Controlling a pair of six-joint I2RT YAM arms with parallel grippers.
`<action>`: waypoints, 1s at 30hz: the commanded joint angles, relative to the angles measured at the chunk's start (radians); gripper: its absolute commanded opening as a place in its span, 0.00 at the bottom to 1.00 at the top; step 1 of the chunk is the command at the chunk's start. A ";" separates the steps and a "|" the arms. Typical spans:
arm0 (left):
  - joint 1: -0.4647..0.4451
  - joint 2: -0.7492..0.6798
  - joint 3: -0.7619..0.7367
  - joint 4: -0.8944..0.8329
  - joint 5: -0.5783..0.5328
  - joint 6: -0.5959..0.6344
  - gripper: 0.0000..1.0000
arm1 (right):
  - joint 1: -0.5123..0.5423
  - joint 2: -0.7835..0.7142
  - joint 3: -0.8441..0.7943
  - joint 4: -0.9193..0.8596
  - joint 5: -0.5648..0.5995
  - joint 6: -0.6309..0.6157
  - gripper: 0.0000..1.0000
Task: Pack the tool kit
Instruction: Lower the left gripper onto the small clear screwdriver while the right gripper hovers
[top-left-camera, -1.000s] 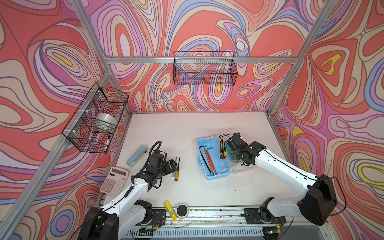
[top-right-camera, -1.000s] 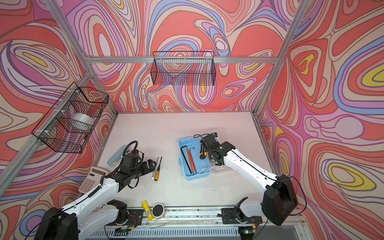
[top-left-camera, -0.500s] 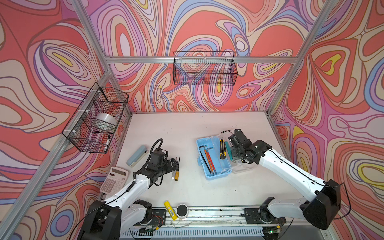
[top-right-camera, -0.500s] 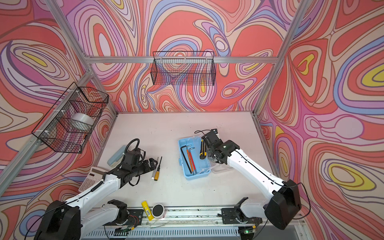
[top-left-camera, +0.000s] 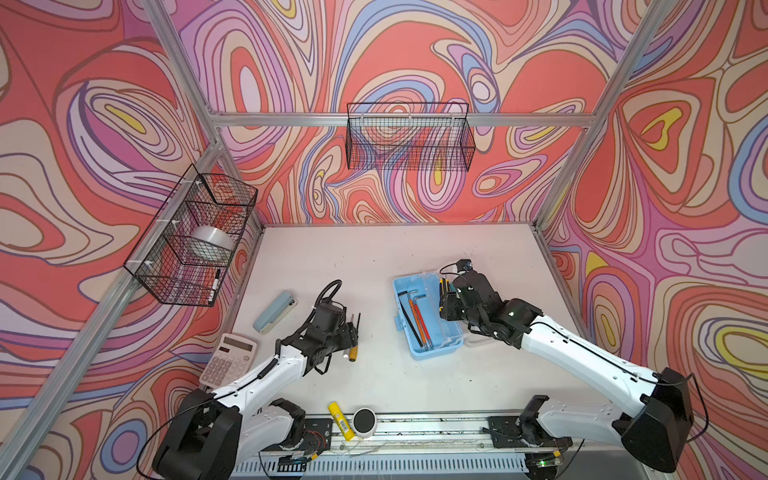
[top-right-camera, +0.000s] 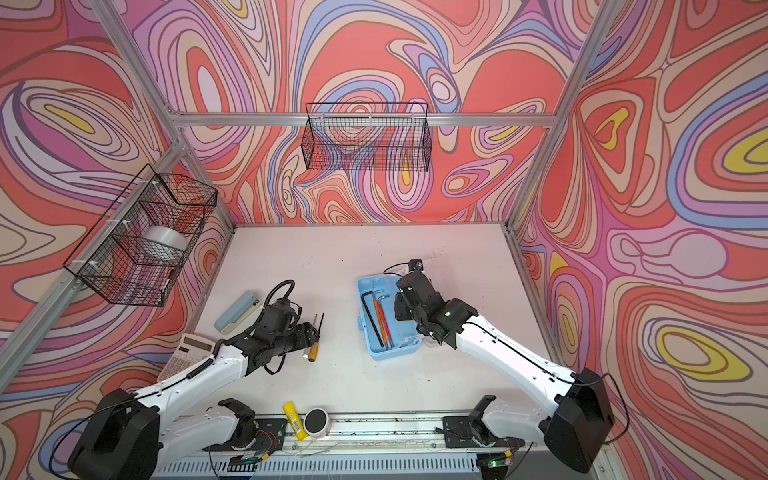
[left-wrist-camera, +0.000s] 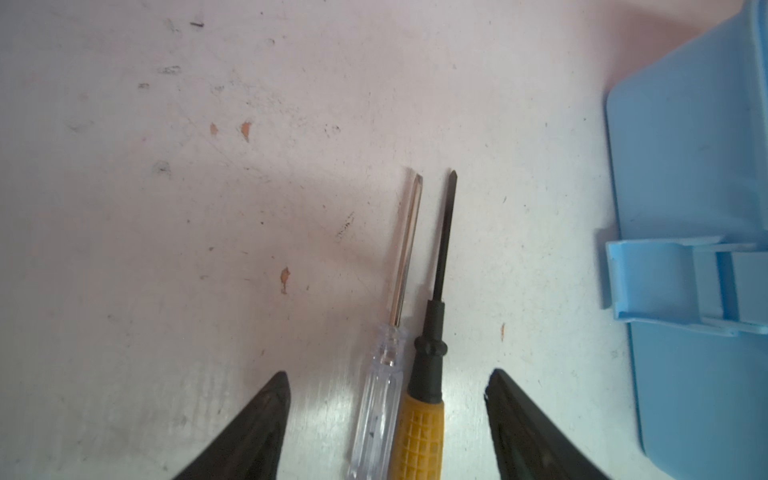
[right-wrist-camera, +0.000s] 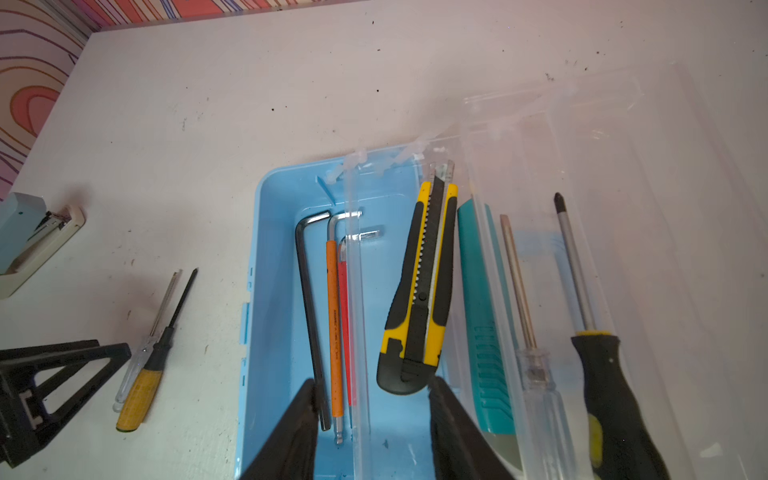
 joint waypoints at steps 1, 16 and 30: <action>-0.012 0.026 0.058 -0.085 -0.106 0.008 0.57 | 0.003 -0.017 -0.018 0.059 -0.006 0.023 0.44; -0.040 0.165 0.088 -0.044 -0.079 0.013 0.39 | 0.004 -0.041 -0.052 0.068 0.015 0.017 0.42; -0.080 0.235 0.106 -0.056 -0.136 -0.008 0.27 | 0.003 -0.072 -0.090 0.070 0.030 0.007 0.42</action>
